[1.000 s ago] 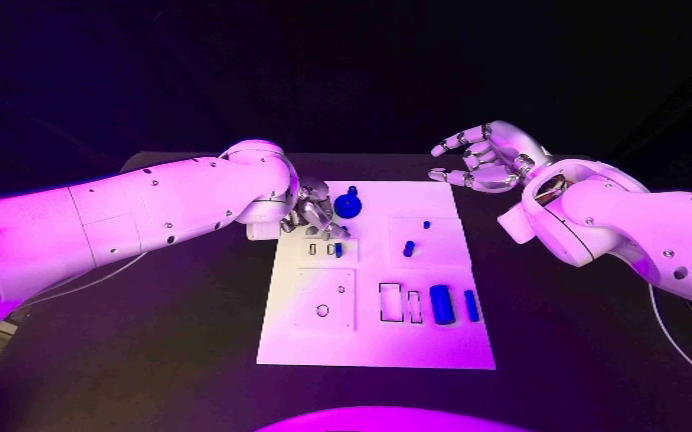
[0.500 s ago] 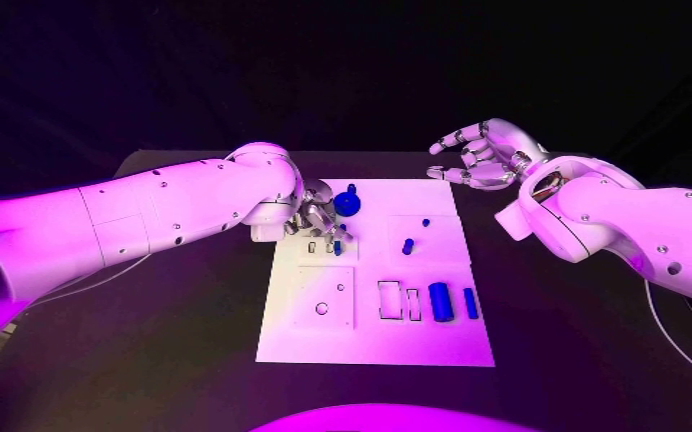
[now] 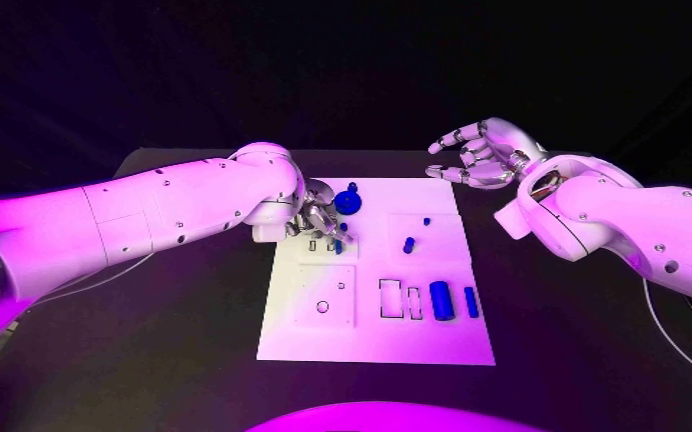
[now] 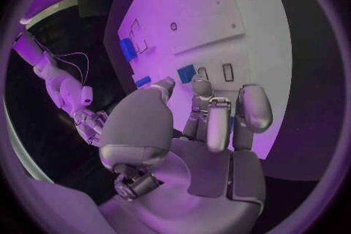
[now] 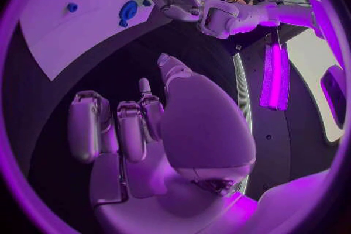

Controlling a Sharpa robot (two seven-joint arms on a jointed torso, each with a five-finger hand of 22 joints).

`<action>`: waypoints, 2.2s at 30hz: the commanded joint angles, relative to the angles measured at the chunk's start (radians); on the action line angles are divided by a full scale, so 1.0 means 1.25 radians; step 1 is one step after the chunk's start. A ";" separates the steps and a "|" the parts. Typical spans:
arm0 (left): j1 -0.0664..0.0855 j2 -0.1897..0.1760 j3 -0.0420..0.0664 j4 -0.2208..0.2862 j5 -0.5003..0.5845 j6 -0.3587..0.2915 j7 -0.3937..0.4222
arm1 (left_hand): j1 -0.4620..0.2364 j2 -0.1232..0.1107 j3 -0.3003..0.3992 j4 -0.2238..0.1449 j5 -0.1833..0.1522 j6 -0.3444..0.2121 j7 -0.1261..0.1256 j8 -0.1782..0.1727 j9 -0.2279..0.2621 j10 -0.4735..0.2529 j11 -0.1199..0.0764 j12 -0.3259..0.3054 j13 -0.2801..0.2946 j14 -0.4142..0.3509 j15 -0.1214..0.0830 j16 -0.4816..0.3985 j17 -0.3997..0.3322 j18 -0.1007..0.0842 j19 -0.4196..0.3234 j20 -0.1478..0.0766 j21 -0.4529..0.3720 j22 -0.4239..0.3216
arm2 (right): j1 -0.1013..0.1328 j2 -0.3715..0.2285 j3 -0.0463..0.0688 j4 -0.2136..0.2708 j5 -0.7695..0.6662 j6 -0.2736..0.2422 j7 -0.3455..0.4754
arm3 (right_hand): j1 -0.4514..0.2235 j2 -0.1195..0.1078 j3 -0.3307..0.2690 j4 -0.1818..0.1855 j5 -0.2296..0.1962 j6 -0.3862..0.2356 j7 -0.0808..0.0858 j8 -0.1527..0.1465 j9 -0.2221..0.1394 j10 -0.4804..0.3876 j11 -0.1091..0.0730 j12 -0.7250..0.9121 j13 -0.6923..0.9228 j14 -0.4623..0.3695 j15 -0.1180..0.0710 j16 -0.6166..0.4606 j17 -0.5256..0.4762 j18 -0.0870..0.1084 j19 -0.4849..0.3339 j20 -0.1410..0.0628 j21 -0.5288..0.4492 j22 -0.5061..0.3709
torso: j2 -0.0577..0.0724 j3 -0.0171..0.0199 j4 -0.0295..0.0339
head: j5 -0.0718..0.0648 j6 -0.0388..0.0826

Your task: Assemble the parts on the task board

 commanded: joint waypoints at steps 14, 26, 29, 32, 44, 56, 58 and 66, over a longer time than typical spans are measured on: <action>-0.001 0.004 -0.002 -0.006 0.022 0.027 0.002 | 0.077 0.003 0.070 0.000 0.004 0.005 -0.004 -0.025 0.010 0.000 -0.005 0.005 0.001 0.043 -0.006 0.003 0.141 -0.009 0.002 0.001 0.009 0.008 | -0.002 0.004 0.001 -0.003 -0.008 0.005 0.000 | -0.004 0.000 0.001 0.002 0.004 0.001 -0.001 0.003 -0.001 -0.004 0.000 -0.004 0.074 0.067 0.003 -0.006 0.150 0.008 -0.007 -0.002 -0.004 0.084 | 0.000 0.0006 0.0001 | 0.002 -0.003; -0.002 0.006 -0.002 -0.009 0.038 0.023 0.003 | 0.128 -0.015 0.209 -0.003 0.004 0.012 -0.006 -0.042 0.030 0.002 -0.009 0.000 -0.002 0.044 -0.009 0.004 0.143 -0.010 0.003 -0.001 0.012 0.014 | -0.003 0.005 0.001 -0.004 -0.008 0.007 -0.001 | -0.004 0.001 0.001 0.002 0.006 0.002 -0.001 0.004 -0.001 -0.004 0.000 -0.004 0.074 0.067 0.003 -0.006 0.150 0.008 -0.006 -0.002 -0.004 0.084 | 0.000 0.0007 -0.0009 | 0.002 -0.004; -0.002 0.004 -0.002 -0.009 0.049 0.018 0.004 | 0.149 -0.041 0.322 -0.025 0.004 0.012 -0.007 -0.052 0.045 0.005 -0.009 -0.006 -0.005 0.046 -0.010 0.005 0.146 -0.010 0.003 -0.002 0.012 0.015 | -0.003 0.005 0.001 -0.004 -0.008 0.008 -0.001 | -0.003 0.001 0.001 0.002 0.007 0.002 -0.001 0.004 -0.001 -0.004 0.000 -0.003 0.074 0.067 0.003 -0.006 0.150 0.008 -0.006 -0.002 -0.003 0.085 | 0.000 0.0005 -0.0010 | 0.002 -0.004; -0.002 0.003 -0.002 -0.008 0.055 0.012 0.005 | 0.149 -0.064 0.418 -0.064 0.009 0.017 -0.004 -0.051 0.063 0.015 -0.010 -0.006 -0.001 0.051 -0.011 0.012 0.154 -0.010 0.004 -0.003 0.013 0.017 | -0.003 0.004 0.001 -0.005 -0.008 0.008 -0.002 | -0.003 0.001 0.001 0.002 0.007 0.002 -0.001 0.004 -0.001 -0.004 0.000 -0.003 0.074 0.067 0.003 -0.006 0.150 0.008 -0.006 -0.002 -0.003 0.085 | 0.000 0.0009 -0.0001 | 0.001 -0.001; -0.002 -0.026 0.000 0.024 0.098 -0.069 0.011 | 0.063 -0.112 0.533 -0.157 0.130 0.055 -0.016 -0.044 0.109 0.085 -0.021 0.034 0.056 0.078 -0.021 0.046 0.198 -0.014 0.021 -0.010 0.024 0.040 | -0.004 -0.003 0.000 -0.005 -0.002 0.017 0.001 | -0.004 0.001 0.001 0.003 0.009 0.002 -0.001 0.004 -0.001 -0.005 0.000 -0.004 0.073 0.067 0.003 -0.007 0.149 0.008 -0.007 -0.002 -0.005 0.084 | 0.001 0.0000 0.0030 | 0.000 -0.001; -0.003 -0.071 0.003 0.083 0.040 -0.191 0.022 | 0.029 -0.140 0.547 -0.189 0.230 0.091 -0.030 -0.042 0.127 0.140 -0.036 0.074 0.113 0.085 -0.035 0.056 0.211 -0.023 0.052 -0.023 0.046 0.088 | -0.004 -0.007 0.000 -0.005 0.001 0.019 0.003 | -0.011 0.004 0.000 0.006 0.011 0.002 -0.001 0.005 -0.001 -0.005 0.000 -0.005 0.073 0.067 0.003 -0.007 0.149 0.008 -0.007 -0.002 -0.006 0.083 | 0.002 0.0007 0.0021 | 0.005 -0.006; -0.005 -0.076 0.002 0.093 0.009 -0.208 0.023 | 0.025 -0.145 0.549 -0.192 0.244 0.097 -0.033 -0.042 0.129 0.152 -0.039 0.085 0.127 0.085 -0.038 0.056 0.211 -0.025 0.060 -0.027 0.051 0.099 | -0.004 -0.007 0.000 -0.006 0.001 0.020 0.003 | -0.013 0.004 -0.001 0.007 0.012 0.002 -0.001 0.006 -0.002 -0.005 0.000 -0.005 0.073 0.067 0.003 -0.007 0.149 0.008 -0.007 -0.002 -0.006 0.083 | 0.001 0.0006 0.0019 | 0.006 -0.006; -0.018 -0.082 0.000 0.111 -0.078 -0.245 0.014 | 0.019 -0.154 0.553 -0.198 0.281 0.107 -0.038 -0.042 0.134 0.165 -0.044 0.094 0.141 0.085 -0.043 0.056 0.211 -0.029 0.072 -0.032 0.059 0.117 | -0.005 -0.008 0.000 -0.007 0.001 0.020 0.003 | -0.013 0.004 -0.001 0.007 0.012 0.002 -0.001 0.006 -0.002 -0.005 0.000 -0.005 0.073 0.067 0.003 -0.007 0.149 0.008 -0.007 -0.002 -0.006 0.083 | 0.001 0.0016 0.0025 | 0.011 -0.010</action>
